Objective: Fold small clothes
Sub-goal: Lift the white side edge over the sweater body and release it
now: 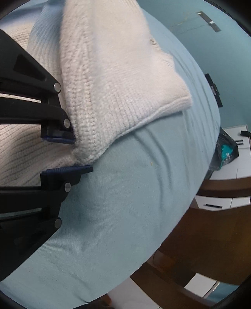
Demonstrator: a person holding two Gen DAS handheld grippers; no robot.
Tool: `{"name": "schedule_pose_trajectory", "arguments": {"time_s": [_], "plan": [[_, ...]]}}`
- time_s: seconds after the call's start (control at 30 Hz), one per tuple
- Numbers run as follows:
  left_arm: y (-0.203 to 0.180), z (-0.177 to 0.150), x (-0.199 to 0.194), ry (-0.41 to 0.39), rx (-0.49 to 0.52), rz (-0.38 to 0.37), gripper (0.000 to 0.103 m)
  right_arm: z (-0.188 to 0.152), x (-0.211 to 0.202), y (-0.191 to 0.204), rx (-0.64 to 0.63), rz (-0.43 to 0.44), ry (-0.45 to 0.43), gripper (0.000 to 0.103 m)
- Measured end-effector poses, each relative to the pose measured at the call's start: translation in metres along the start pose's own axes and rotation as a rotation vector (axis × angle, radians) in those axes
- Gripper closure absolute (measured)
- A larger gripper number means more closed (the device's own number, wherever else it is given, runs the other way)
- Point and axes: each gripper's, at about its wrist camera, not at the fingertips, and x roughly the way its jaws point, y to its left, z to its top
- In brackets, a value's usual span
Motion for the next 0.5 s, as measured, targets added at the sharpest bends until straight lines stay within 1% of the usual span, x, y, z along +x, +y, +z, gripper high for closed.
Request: {"name": "schedule_pose_trajectory", "arguments": {"time_s": [0.07,0.1,0.17,0.2,0.23,0.27,0.3,0.33,0.37,0.4,0.43,0.47,0.5], "plan": [[0.027,-0.003,0.027,0.040,-0.049,0.045,0.096,0.001,0.007,0.003,-0.024,-0.017,0.017,0.087],[0.041,-0.007,0.038,0.056,-0.057,0.060,0.096,0.002,0.011,0.004,-0.040,-0.024,0.025,0.087],[0.055,-0.012,0.062,0.083,-0.048,0.102,0.095,0.000,0.012,0.013,-0.103,-0.064,0.033,0.087],[0.059,-0.015,0.075,0.117,-0.033,0.113,0.095,-0.001,0.012,0.017,-0.141,-0.090,0.040,0.080],[0.064,-0.017,0.085,0.146,-0.030,0.115,0.094,-0.003,0.012,0.023,-0.191,-0.130,0.063,0.070],[0.066,-0.018,0.087,0.158,-0.037,0.096,0.093,-0.007,0.009,0.027,-0.242,-0.173,0.084,0.065],[0.068,-0.019,0.084,0.162,-0.047,0.063,0.089,-0.009,0.004,0.030,-0.280,-0.193,0.087,0.051],[0.067,-0.018,0.078,0.172,-0.049,0.012,0.084,-0.012,-0.006,0.030,-0.309,-0.199,0.076,0.043],[0.065,-0.016,0.073,0.190,-0.044,-0.030,0.060,-0.013,-0.020,0.028,-0.317,-0.186,0.048,0.042],[0.062,-0.015,0.065,0.193,-0.040,-0.053,0.022,-0.011,-0.036,0.023,-0.304,-0.149,0.010,0.038],[0.055,-0.014,0.048,0.152,-0.023,-0.046,0.007,-0.009,-0.046,0.020,-0.281,-0.115,-0.017,0.033],[0.045,-0.014,0.026,0.074,0.019,-0.025,0.000,-0.005,-0.059,0.015,-0.234,-0.051,-0.054,0.029],[0.035,-0.015,0.010,0.027,0.070,-0.020,0.000,-0.002,-0.067,0.013,-0.189,0.023,-0.077,0.026]]}}
